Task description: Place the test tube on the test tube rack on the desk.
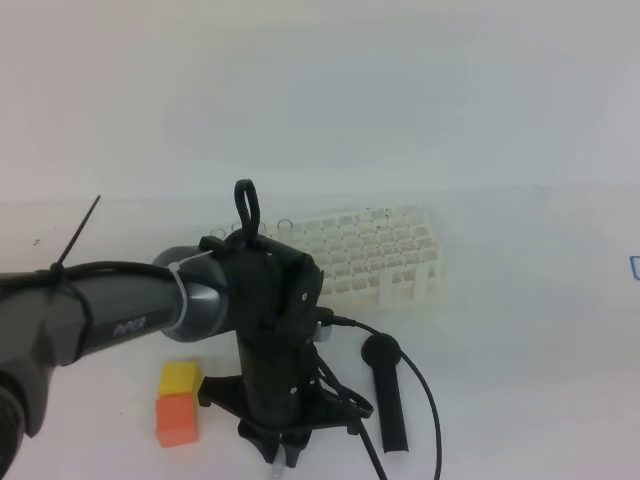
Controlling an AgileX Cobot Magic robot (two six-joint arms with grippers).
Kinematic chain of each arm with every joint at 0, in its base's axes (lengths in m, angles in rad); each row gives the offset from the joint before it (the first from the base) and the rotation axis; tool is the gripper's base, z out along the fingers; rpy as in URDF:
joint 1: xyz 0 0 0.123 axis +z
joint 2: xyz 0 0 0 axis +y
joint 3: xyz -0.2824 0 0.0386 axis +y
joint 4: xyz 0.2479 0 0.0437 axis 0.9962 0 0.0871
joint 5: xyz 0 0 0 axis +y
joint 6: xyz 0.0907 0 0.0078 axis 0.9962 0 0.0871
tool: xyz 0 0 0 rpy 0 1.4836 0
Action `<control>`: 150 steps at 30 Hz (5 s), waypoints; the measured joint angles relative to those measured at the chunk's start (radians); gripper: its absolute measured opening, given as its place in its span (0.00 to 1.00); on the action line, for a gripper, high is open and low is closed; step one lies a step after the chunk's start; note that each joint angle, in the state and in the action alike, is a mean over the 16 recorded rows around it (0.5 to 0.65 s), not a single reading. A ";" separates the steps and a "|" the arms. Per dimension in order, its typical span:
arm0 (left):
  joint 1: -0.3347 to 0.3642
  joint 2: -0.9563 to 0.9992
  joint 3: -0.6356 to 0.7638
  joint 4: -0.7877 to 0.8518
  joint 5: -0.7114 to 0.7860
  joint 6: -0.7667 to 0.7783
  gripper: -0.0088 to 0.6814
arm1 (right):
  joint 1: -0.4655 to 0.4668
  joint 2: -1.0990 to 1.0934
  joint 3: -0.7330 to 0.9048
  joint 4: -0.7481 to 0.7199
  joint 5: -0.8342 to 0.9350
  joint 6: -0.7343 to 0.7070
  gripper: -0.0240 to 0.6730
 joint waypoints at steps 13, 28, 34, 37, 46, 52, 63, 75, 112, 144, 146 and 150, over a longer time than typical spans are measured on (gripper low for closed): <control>0.003 -0.269 -0.090 -0.025 -0.145 0.281 0.01 | 0.000 0.000 0.000 -0.044 0.054 -0.025 0.03; -0.002 -0.650 0.293 -1.201 -0.560 1.628 0.01 | 0.000 -0.001 0.026 0.068 0.174 -0.122 0.03; -0.003 -0.732 0.500 -1.662 -0.496 2.094 0.01 | 0.000 -0.002 0.091 0.367 0.126 -0.345 0.03; -0.003 -0.762 0.568 -1.782 -0.435 2.209 0.01 | 0.000 -0.002 0.126 0.569 0.094 -0.507 0.03; -0.003 -0.799 0.643 -1.820 -0.265 2.181 0.01 | 0.000 0.020 0.186 1.115 0.045 -0.974 0.15; -0.003 -0.799 0.645 -1.820 -0.190 2.166 0.01 | 0.000 0.086 0.170 1.265 0.075 -1.102 0.33; -0.003 -0.790 0.645 -1.820 -0.175 2.206 0.01 | 0.000 0.302 0.054 1.293 0.302 -1.145 0.56; -0.003 -0.780 0.645 -1.820 -0.175 2.261 0.01 | 0.002 0.431 -0.068 1.294 0.450 -1.157 0.57; -0.003 -0.780 0.643 -1.711 -0.137 2.078 0.64 | 0.122 0.582 -0.087 1.293 0.420 -1.218 0.21; -0.003 -1.038 0.642 -1.503 -0.409 1.771 0.01 | 0.122 0.268 -0.085 1.103 -0.153 -1.179 0.21; -0.003 -1.092 0.642 -1.486 -0.441 1.737 0.01 | 0.122 0.260 -0.085 1.066 -0.151 -1.152 0.21; -0.003 -1.195 0.642 -1.417 -0.486 1.622 0.01 | 0.122 0.251 -0.084 1.000 -0.148 -1.100 0.21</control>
